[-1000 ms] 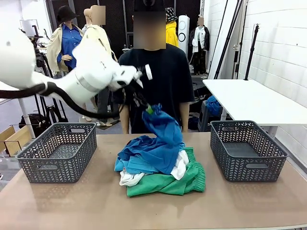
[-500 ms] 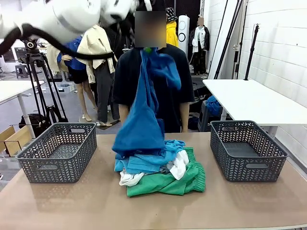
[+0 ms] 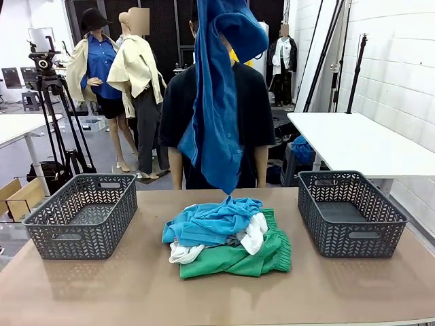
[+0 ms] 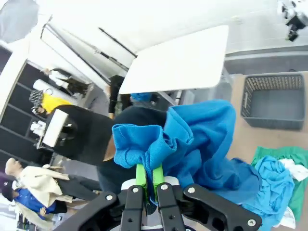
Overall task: Sort the tops and bottoms.
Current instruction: Lift clothes from the center of the table with your left hand, then sort the clothes according to human instructions.
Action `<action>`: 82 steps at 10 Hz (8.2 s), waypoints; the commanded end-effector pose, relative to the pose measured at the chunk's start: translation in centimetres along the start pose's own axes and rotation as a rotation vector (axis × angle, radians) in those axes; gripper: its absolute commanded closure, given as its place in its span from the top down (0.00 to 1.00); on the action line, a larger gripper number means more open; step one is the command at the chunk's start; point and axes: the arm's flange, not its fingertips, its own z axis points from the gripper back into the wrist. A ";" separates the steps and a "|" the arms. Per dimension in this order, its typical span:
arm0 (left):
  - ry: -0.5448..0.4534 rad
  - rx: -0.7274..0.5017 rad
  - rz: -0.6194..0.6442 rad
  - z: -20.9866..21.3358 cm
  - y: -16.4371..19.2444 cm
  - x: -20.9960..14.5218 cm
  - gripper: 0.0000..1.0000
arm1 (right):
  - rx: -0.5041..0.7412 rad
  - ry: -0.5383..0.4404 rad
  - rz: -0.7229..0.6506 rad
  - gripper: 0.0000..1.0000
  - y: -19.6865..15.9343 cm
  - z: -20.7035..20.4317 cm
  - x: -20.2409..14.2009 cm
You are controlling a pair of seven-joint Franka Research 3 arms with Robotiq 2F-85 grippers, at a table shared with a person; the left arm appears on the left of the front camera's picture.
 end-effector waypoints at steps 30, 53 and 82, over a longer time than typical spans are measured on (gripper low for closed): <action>0.006 0.073 0.006 2.4 -0.6 3.5 0.00 | 0.000 0.007 0.006 1.00 -0.2 0.0 0.1; 0.490 0.765 0.366 10.4 12.7 -23.0 0.00 | 0.000 0.007 0.006 1.00 -0.2 0.0 0.1; 0.881 0.117 0.990 -5.2 -20.1 -49.9 0.00 | 0.000 0.007 0.006 1.00 -0.2 0.0 0.1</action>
